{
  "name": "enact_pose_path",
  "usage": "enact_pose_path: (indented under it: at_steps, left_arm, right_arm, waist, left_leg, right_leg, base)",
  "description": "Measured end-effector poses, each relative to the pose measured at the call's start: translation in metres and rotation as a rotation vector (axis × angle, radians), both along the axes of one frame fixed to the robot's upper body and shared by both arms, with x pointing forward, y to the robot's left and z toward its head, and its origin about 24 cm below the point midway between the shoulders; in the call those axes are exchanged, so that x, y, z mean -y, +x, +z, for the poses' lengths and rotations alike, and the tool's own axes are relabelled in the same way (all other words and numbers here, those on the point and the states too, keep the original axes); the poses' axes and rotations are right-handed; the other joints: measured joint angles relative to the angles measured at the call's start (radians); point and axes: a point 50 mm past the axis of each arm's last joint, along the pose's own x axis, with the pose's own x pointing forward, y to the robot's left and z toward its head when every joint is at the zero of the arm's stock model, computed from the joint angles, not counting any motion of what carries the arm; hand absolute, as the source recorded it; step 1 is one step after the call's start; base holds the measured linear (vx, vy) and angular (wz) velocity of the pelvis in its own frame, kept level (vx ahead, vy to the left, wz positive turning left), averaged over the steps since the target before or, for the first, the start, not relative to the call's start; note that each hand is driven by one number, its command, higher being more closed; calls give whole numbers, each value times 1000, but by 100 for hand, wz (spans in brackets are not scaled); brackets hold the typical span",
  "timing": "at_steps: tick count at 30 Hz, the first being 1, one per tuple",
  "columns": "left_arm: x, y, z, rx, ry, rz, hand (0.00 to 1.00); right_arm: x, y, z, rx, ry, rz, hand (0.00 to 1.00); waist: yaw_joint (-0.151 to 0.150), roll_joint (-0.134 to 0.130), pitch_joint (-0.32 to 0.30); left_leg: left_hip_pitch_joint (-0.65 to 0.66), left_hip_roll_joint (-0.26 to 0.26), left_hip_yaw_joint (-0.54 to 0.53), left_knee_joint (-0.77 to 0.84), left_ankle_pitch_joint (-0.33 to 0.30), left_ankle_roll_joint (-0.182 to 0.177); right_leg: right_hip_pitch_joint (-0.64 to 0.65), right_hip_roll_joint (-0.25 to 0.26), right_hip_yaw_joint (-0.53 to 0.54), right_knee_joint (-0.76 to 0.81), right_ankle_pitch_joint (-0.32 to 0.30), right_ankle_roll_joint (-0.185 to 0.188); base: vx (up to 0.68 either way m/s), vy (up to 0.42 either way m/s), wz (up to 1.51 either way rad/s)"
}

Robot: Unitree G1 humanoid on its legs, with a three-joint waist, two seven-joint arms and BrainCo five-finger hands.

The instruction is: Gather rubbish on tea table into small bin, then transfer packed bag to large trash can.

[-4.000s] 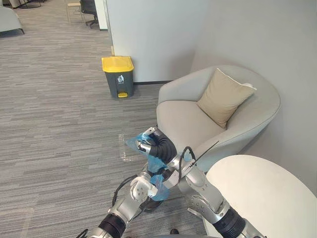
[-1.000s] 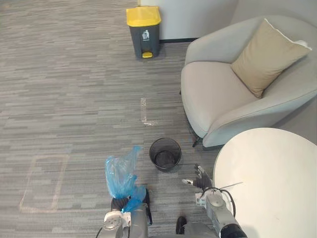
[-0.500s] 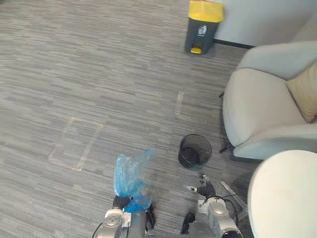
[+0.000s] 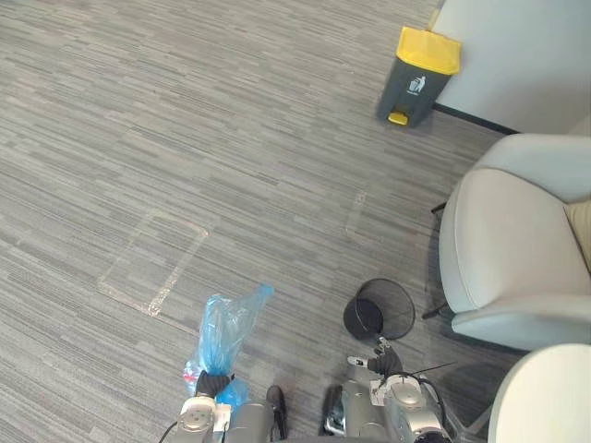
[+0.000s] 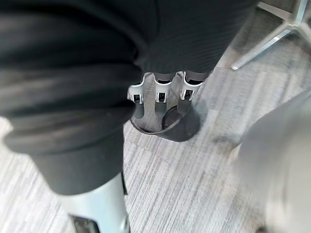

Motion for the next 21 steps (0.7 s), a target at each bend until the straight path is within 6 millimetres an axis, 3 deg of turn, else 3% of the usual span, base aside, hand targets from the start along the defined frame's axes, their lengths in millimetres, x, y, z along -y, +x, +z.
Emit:
enact_pose_path:
  at_steps: [1, 2, 3, 4, 5, 6, 7, 8, 9, 10, 12, 14, 15, 16, 17, 18, 19, 20, 21]
  left_arm:
    - [0, 2, 1, 5, 0, -3, 100]
    - [1, 3, 1, 5, -1, -5, 100]
    - [2, 0, -1, -7, -1, -9, 100]
    - [1, -2, -2, -13, 0, -8, 100]
    - [5, -2, -3, -19, -10, -6, 100]
    - [5, -1, -3, -15, -11, -6, 100]
    - [9, -2, -4, -15, -27, 7, 100]
    - [10, -2, -4, -13, -35, 17, 100]
    - [13, -5, -5, -13, -58, 55, 100]
    - [17, -5, -4, 2, -77, 68, 100]
    - [24, 0, 0, 28, -98, 68, 100]
    - [26, 2, 2, 45, -109, 84, 100]
    - [25, 1, 1, 41, -110, 92, 100]
    - [25, 2, 2, 49, -111, 95, 100]
    - [25, 4, 3, 58, -118, 114, 100]
    - [26, 4, 3, 60, -126, 124, 100]
    - [27, 3, 2, 57, -131, 127, 100]
    - [32, 0, -1, 35, -151, 138, 100]
    - [28, 3, 1, 45, -140, 138, 100]
  right_arm:
    - [2, -6, -2, -14, -1, -8, 0]
    - [2, -8, -3, -20, -1, -10, 0]
    - [3, -14, -5, -31, 5, -22, 0]
    - [3, -14, -5, -29, 6, -26, 0]
    - [8, -13, -5, -28, 3, -47, 0]
    - [8, -12, -4, -24, 4, -49, 0]
    - [6, 1, 6, 41, 4, -41, 0]
    - [5, 3, 8, 54, 5, -40, 0]
    - [1, 7, 12, 83, 11, -32, 0]
    - [-5, 11, 16, 107, 29, -34, 0]
    - [-7, 15, 20, 130, 33, -43, 0]
    - [-8, 16, 21, 137, 32, -44, 0]
    - [-10, 16, 20, 133, 37, -47, 0]
    - [-10, 16, 20, 135, 38, -52, 0]
    - [-9, 14, 19, 126, 38, -70, 0]
    - [-7, 7, 15, 105, 37, -86, 0]
    - [-6, 5, 14, 98, 34, -92, 0]
    - [-3, -3, 7, 54, 27, -103, 0]
    - [-8, -8, 4, 34, 42, -107, 0]
  waist:
    - [-7, -6, -1]
    - [-10, -8, -3]
    - [-25, -16, -8]
    - [-30, -20, -13]
    - [-36, 8, -13]
    - [-34, 13, -14]
    - [-30, 43, -7]
    - [-30, 48, -5]
    - [-25, 51, -3]
    - [-17, 51, -3]
    - [14, 46, -7]
    - [37, 44, -8]
    - [54, 42, -6]
    - [57, 42, -5]
    - [58, 43, 0]
    - [59, 48, -1]
    - [61, 57, -5]
    - [63, 71, -14]
    - [60, 45, -22]
  left_leg:
    - [43, -13, -31, -26, -4, -8]
    - [58, -18, -40, -34, -7, -14]
    - [107, -22, -62, -35, -33, -58]
    - [114, -23, -64, -22, -42, -74]
    - [104, 11, -59, 54, -63, -111]
    - [97, 17, -56, 72, -63, -112]
    - [19, 72, 37, 311, -26, -185]
    - [3, 88, 59, 372, 4, -197]
    - [-44, 144, 111, 559, 93, -188]
    - [-75, 199, 177, 716, 48, -153]
    - [-139, 246, 236, 778, -1, -112]
    - [-220, 276, 234, 732, -30, -84]
    - [-271, 295, 219, 655, -38, -83]
    - [-289, 296, 204, 624, -39, -87]
    - [-320, 292, 161, 509, -31, -109]
    - [-315, 283, 108, 341, 16, -144]
    - [-307, 283, 84, 268, 53, -155]
    - [-289, 280, 57, 215, 157, -188]
    - [-277, 252, 76, 209, 127, -183]
  right_leg:
    - [-17, 12, -12, -84, 66, -7]
    - [-25, 14, -13, -103, 86, -12]
    - [-34, 13, -18, -114, 152, -72]
    - [-32, 12, -20, -115, 191, -98]
    - [-13, 31, -35, -100, 218, -132]
    - [-8, 34, -36, -102, 214, -137]
    - [60, 74, -41, -139, 183, -154]
    - [85, 87, -37, -152, 180, -152]
    - [172, 112, -4, -203, 165, -155]
    - [262, 129, 39, -239, 136, -141]
    - [332, 130, 108, -264, 122, -138]
    - [377, 123, 167, -299, 121, -136]
    - [399, 109, 209, -311, 109, -115]
    - [406, 102, 219, -311, 100, -102]
    - [431, 82, 244, -309, 77, -66]
    - [449, 64, 267, -293, 44, -25]
    - [445, 66, 276, -284, 28, -3]
    - [451, 51, 316, -246, -23, 38]
    - [446, 21, 310, -232, -23, 39]
  base:
    - [497, -54, 63]
    - [678, -99, 96]
    - [609, -100, 81]
    - [763, -131, 82]
    - [516, -86, 28]
    - [771, -119, 10]
    - [504, -73, -10]
    - [752, -81, -33]
    - [587, -18, -58]
    - [685, -9, -68]
    - [425, 54, -80]
    - [392, 130, -106]
    - [361, 176, -106]
    - [345, 230, -87]
    - [419, 360, -66]
    - [351, 313, -65]
    - [391, 469, -75]
    - [344, 412, -53]
    - [344, 412, -47]
